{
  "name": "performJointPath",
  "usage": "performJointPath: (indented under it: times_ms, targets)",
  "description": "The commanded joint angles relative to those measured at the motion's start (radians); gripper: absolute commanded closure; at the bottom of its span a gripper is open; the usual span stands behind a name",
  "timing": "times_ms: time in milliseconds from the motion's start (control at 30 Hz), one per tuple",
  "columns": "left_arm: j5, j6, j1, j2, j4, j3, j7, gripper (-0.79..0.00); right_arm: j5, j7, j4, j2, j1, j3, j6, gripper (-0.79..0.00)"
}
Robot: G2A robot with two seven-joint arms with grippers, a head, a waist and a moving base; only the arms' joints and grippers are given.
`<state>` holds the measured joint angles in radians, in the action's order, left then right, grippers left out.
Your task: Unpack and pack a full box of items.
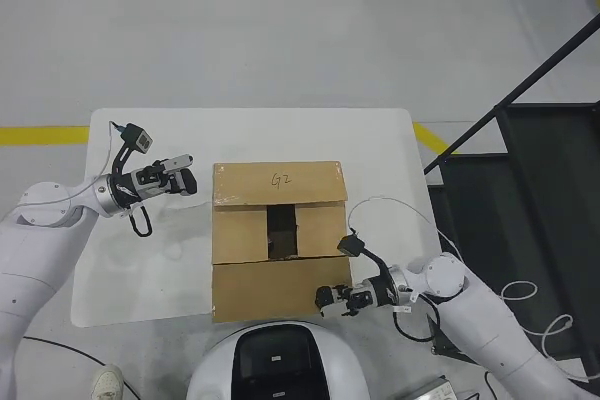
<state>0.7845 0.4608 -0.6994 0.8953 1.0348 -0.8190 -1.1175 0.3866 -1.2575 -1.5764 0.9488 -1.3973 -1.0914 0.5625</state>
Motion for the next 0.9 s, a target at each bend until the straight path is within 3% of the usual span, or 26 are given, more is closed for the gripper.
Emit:
performJointPath:
  times_ms: [0, 67, 433, 867]
  targets:
    - [0.000, 0.000, 0.000, 0.000, 0.000, 0.000, 0.000, -0.785, -0.066, 0.036, 0.020, 0.004, 0.015, 0.015, 0.030, -0.785]
    - [0.000, 0.000, 0.000, 0.000, 0.000, 0.000, 0.000, -0.785, -0.181, 0.119, 0.025, 0.008, 0.020, 0.018, 0.060, -0.785]
    - [0.000, 0.000, 0.000, 0.000, 0.000, 0.000, 0.000, -0.785, -0.325, 0.315, 0.044, 0.023, 0.007, 0.061, 0.155, -0.785]
    - [0.000, 0.000, 0.000, 0.000, 0.000, 0.000, 0.000, -0.785, -0.307, 0.404, 0.120, 0.041, 0.014, 0.125, 0.218, -0.785]
